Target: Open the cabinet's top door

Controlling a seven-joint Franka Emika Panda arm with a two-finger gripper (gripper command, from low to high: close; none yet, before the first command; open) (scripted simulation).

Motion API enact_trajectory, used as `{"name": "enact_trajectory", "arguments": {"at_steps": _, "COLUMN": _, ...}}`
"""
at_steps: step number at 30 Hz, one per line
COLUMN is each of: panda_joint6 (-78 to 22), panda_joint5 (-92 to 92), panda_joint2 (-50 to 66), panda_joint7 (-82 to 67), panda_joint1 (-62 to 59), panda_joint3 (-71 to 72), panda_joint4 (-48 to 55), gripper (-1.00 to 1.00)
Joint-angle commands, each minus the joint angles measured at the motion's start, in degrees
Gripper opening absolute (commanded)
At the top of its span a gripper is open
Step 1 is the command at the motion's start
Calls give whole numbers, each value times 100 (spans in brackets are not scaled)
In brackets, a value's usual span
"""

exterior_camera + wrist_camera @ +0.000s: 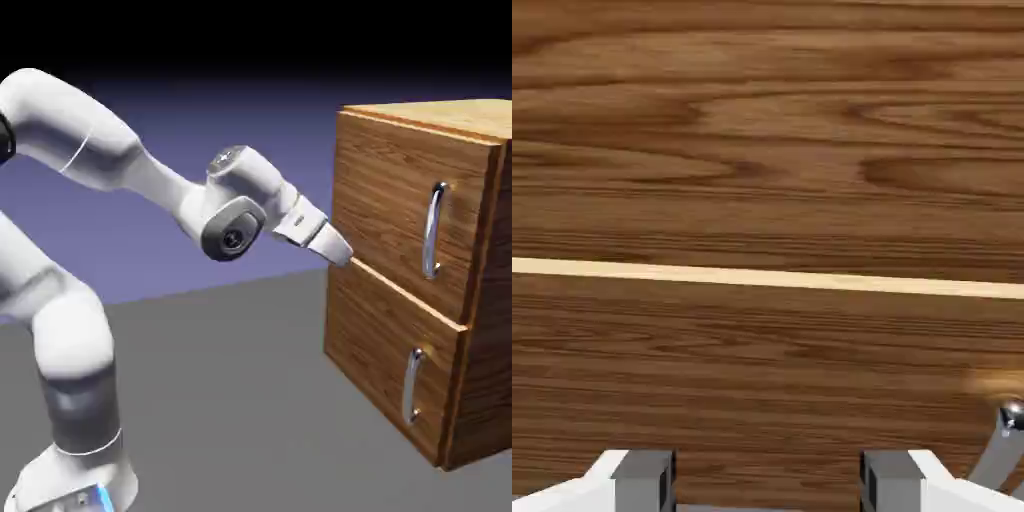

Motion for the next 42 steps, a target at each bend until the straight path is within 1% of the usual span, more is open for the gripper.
{"name": "enact_trajectory", "arguments": {"at_steps": 1, "panda_joint6": -15, "panda_joint5": -250, "panda_joint2": -54, "panda_joint7": 160, "panda_joint1": 89, "panda_joint3": -108, "panda_joint4": 37, "gripper": 0}}
{"name": "enact_trajectory", "arguments": {"at_steps": 42, "panda_joint6": -644, "panda_joint5": -10466, "panda_joint2": -2258, "panda_joint7": 6723, "panda_joint1": 3732, "panda_joint3": -4542, "panda_joint4": 1567, "gripper": 0}}
